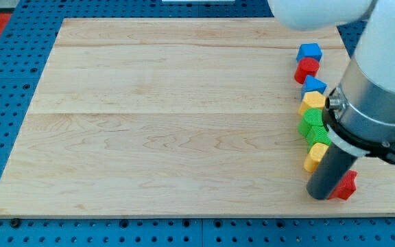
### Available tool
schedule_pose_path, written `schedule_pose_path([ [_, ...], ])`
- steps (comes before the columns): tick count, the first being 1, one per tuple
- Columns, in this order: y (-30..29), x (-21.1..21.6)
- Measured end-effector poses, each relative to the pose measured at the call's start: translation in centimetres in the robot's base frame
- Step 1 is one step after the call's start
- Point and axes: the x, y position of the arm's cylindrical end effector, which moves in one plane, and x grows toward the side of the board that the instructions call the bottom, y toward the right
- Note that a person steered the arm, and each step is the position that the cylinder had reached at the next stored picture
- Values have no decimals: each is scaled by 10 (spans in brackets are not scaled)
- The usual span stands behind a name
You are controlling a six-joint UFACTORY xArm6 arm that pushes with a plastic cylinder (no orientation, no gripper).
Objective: Adjust the blocks to form a straight line
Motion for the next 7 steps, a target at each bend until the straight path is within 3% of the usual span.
schedule_pose_path([
  [2, -34, -43],
  [5, 2, -51],
  [7, -18, -81],
])
